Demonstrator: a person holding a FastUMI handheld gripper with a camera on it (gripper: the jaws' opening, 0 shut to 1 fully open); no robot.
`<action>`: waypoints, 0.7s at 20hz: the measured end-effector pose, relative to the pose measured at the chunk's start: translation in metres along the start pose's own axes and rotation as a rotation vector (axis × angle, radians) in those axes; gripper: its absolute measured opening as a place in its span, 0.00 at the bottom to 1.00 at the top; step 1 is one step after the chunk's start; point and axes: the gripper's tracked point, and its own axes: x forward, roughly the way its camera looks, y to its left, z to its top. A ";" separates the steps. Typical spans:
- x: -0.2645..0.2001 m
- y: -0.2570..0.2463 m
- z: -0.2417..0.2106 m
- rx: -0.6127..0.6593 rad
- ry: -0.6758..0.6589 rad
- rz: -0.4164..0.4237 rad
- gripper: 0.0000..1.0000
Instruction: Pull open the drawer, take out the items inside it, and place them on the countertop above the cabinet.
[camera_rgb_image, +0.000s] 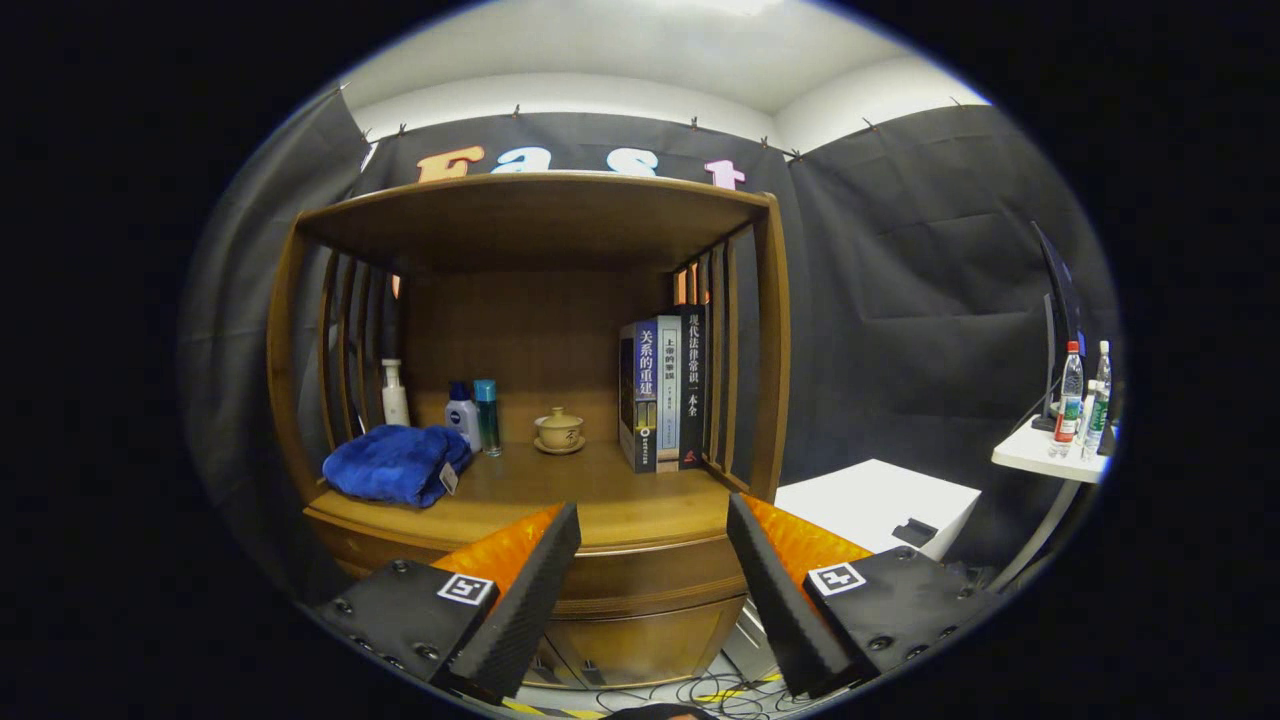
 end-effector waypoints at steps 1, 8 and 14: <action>0.001 0.001 -0.001 -0.002 0.003 0.002 0.98; 0.006 0.011 -0.009 0.017 -0.006 0.029 0.98; 0.027 0.049 -0.046 0.098 -0.018 0.102 0.98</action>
